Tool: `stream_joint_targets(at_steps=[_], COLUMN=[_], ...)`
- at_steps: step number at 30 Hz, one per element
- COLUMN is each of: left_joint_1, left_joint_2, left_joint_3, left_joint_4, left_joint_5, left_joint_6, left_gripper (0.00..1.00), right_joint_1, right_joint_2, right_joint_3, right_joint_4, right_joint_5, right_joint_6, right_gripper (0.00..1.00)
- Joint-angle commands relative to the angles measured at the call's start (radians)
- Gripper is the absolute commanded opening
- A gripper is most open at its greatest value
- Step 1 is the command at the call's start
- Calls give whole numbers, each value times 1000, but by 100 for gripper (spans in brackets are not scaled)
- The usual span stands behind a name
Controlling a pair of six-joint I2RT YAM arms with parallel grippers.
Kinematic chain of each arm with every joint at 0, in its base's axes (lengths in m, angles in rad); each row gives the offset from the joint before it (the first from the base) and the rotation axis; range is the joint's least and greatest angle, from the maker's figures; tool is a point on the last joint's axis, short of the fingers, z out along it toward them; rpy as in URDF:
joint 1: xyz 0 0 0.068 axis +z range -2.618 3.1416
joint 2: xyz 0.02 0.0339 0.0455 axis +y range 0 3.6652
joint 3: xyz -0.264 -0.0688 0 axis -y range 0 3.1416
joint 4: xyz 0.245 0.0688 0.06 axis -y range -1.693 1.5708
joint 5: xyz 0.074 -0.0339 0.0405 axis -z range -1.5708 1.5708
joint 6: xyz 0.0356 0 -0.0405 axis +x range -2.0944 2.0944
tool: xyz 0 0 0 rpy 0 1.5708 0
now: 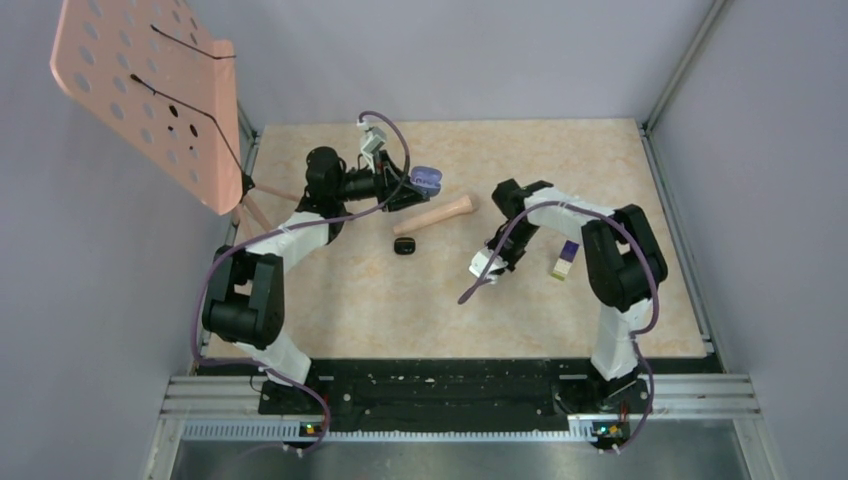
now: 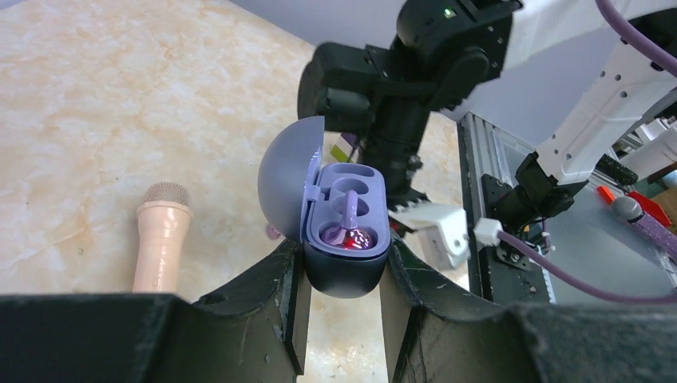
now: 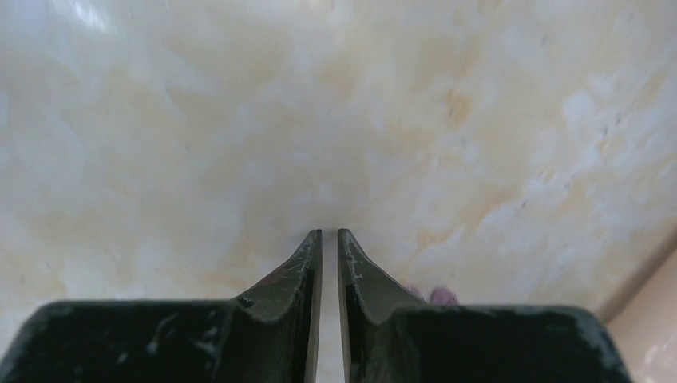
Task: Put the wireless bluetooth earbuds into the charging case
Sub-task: Pick up the earbud from the center of the board.
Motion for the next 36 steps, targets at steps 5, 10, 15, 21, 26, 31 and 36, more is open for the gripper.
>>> stream_joint_targets(at_steps=[5,10,15,21,26,31,36], left_joint_1=[12,19,23,23,26,29,29], left_joint_2=[-21,-25,-36,-56,-72,-84,-89], left_joint_3=[6,-1,-13,-18,-32,-47,-50], left_joint_4=[54,60,52,38,31,19,15], left_joint_5=[-18,-31,-30,-31,-29,-30,-29], left_joint_6=[-23,-26,-16,-8,-3,9,11], left_gripper=[0,0,0,0,0,0,0], right_joint_1=[86,-24,-72,-75,-43,7,78], right_joint_2=[0,-20,25,70,103,94,108], right_joint_3=[108,132,167,150,125,101,141], right_joint_4=[47,44,70,152,171,168,138], right_joint_5=[-194,-155,-107,-70,-38,-66,-97], right_joint_6=[506,506,571,632,666,694,770], right_gripper=[14,14,14,15,11,8,7])
